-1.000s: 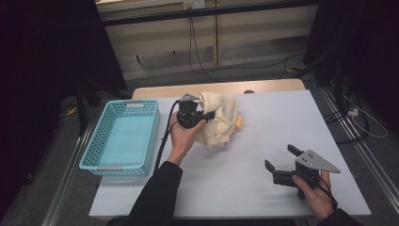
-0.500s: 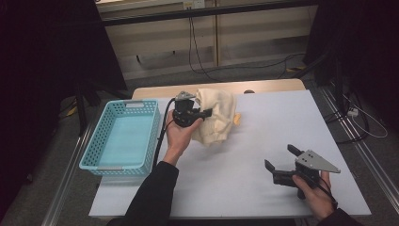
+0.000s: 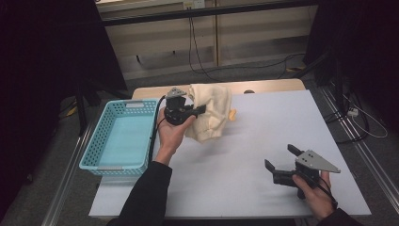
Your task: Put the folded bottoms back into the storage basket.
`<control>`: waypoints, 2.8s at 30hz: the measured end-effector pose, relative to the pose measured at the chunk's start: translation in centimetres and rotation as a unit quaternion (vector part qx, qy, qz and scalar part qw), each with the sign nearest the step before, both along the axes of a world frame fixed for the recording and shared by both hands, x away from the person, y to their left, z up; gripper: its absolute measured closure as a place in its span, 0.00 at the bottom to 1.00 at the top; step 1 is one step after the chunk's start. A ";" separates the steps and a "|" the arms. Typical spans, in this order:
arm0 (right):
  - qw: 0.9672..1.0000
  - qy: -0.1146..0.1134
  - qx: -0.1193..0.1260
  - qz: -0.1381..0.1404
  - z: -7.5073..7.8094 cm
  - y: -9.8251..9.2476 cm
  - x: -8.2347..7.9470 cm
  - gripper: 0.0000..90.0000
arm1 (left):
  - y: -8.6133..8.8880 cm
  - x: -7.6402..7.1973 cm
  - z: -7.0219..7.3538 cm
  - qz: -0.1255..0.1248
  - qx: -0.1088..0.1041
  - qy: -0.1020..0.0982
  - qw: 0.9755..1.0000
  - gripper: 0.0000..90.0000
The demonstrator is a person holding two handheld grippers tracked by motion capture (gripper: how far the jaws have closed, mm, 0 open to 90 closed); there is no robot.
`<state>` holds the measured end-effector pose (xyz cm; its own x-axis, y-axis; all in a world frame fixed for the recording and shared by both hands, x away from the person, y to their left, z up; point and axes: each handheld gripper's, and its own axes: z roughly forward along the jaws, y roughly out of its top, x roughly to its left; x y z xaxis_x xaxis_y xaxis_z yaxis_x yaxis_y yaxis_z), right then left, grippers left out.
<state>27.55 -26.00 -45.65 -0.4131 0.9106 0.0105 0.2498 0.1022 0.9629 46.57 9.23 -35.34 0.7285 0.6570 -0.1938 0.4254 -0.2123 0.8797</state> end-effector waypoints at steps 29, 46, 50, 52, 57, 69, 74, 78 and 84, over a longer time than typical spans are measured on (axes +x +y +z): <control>1.000 0.000 -0.001 0.000 0.0 0.0 0.0 0.03 | 3.8 -1.3 1.9 0.024 -0.012 -0.033 0.999 0.82; 1.000 -0.001 0.000 0.000 0.0 0.1 0.0 0.03 | 6.2 -1.7 3.1 0.039 -0.027 -0.045 0.998 0.82; 1.000 -0.001 0.000 0.001 0.0 0.1 -0.1 0.03 | 6.7 -1.8 3.5 0.041 -0.038 -0.050 0.997 0.82; 1.000 -0.001 0.000 0.001 0.0 0.1 -0.1 0.03 | 6.9 -1.9 3.7 0.044 -0.035 -0.053 0.997 0.82; 1.000 -0.001 0.000 0.002 0.0 0.1 -0.1 0.03 | 7.4 -2.0 4.0 0.044 -0.038 -0.056 0.997 0.82; 1.000 -0.001 0.000 0.000 0.0 0.0 -0.1 0.03 | 9.1 -2.5 5.0 0.058 -0.045 -0.065 0.995 0.82; 1.000 -0.001 0.000 -0.001 0.0 0.0 0.0 0.03 | 9.9 -2.6 5.5 0.062 -0.048 -0.065 0.995 0.82; 1.000 0.000 -0.002 -0.002 0.0 0.0 0.0 0.03 | 10.8 -2.5 5.5 0.070 -0.044 -0.063 0.995 0.82; 1.000 0.000 -0.002 -0.002 0.0 0.1 0.0 0.03 | 11.8 -2.7 5.5 0.074 -0.043 -0.063 0.994 0.82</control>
<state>27.58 -25.93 -45.65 -0.4101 0.9120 0.0068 0.2502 0.1053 0.9624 43.91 21.04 -29.82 0.6468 0.7441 -0.1670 0.3314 -0.0770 0.9403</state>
